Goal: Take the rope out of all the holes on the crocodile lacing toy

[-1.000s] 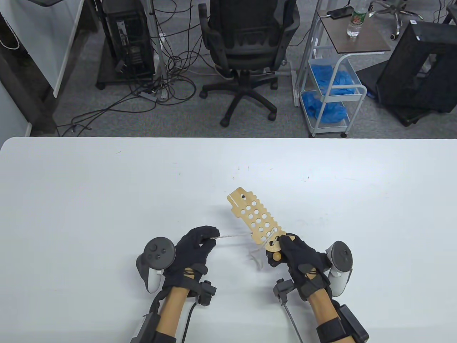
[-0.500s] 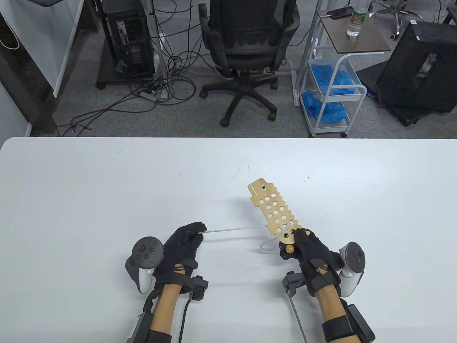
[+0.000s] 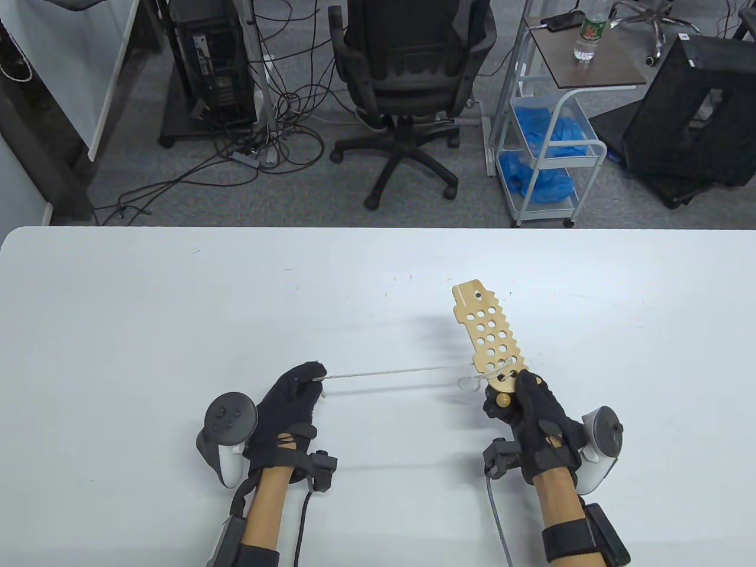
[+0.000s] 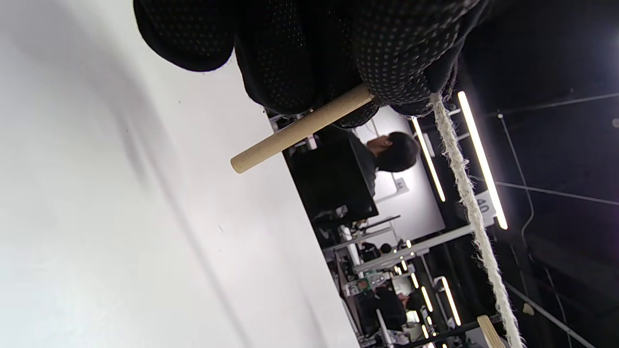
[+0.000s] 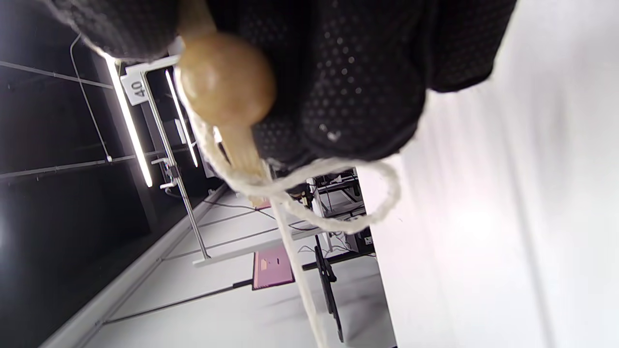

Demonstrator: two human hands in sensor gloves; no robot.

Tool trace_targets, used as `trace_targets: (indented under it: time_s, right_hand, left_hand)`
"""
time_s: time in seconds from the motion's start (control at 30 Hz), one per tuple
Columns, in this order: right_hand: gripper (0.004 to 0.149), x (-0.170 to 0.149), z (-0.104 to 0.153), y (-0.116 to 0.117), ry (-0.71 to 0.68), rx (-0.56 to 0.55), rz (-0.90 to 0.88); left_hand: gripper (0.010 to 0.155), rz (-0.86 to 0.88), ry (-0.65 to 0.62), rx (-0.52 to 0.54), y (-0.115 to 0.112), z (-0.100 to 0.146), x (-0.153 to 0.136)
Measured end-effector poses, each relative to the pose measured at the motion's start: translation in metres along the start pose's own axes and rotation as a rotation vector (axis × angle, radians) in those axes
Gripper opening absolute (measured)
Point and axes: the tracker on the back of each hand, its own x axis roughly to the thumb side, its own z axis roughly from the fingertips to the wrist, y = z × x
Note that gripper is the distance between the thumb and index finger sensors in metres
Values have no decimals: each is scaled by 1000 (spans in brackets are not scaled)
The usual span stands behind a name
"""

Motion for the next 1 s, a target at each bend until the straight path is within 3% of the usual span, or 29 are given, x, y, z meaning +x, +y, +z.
trace_targets:
  time_s: [0.57, 0.73, 1.0]
  right_hand:
    - [51, -4, -5, -23, 31, -72, -169]
    - [51, -1, -1, -33, 13, -179, -134]
    - [52, 0, -1, -47, 3, -250, -122]
  left_hand:
    - [44, 206, 151, 131, 30, -2, -30]
    - [44, 285, 174, 173, 36, -2, -37]
    - [43, 361, 199, 234, 42, 1, -42]
